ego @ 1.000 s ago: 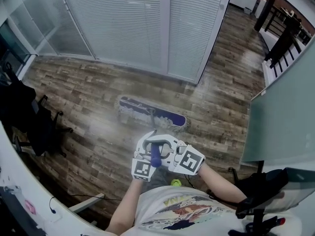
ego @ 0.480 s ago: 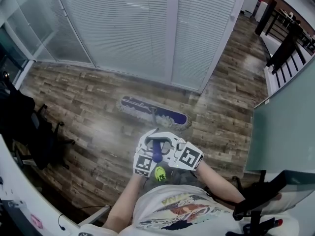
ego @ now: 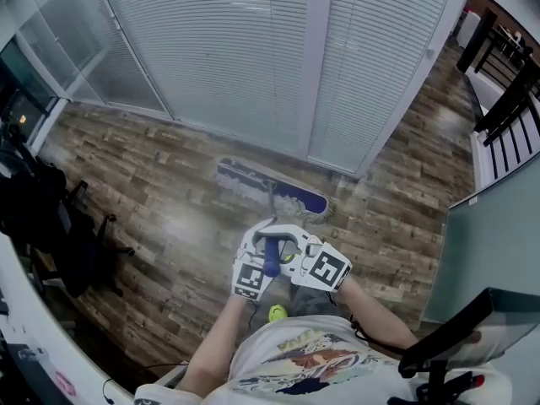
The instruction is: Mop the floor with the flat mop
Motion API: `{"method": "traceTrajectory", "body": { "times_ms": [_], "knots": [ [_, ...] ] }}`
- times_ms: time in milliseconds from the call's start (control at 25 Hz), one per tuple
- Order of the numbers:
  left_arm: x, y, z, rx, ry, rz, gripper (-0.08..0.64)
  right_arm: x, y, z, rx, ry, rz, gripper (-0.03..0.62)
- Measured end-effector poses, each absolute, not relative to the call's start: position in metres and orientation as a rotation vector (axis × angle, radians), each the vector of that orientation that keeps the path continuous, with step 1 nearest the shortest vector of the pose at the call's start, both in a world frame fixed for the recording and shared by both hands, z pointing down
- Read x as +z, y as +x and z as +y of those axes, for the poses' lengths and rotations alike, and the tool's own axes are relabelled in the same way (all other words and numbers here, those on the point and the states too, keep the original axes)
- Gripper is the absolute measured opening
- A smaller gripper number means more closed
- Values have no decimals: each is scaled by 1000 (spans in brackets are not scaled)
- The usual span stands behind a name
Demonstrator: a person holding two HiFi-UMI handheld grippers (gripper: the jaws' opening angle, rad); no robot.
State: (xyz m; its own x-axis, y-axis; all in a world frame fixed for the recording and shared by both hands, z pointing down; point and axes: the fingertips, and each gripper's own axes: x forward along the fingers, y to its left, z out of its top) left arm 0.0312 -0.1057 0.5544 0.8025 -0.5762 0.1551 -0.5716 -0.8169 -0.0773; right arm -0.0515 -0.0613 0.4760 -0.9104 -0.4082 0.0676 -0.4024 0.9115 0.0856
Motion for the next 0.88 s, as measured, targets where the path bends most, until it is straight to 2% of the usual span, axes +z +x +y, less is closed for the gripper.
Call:
{"method": "traceTrajectory", "body": {
  "times_ms": [520,880],
  "knots": [
    [564,96,-269,-367,-2916,988,126,485,17,-220,-73,558,-3030,187],
    [565,84,-277,-366,-2931,1043,126,484,6,-227,38,558,-3029,192]
  ]
}}
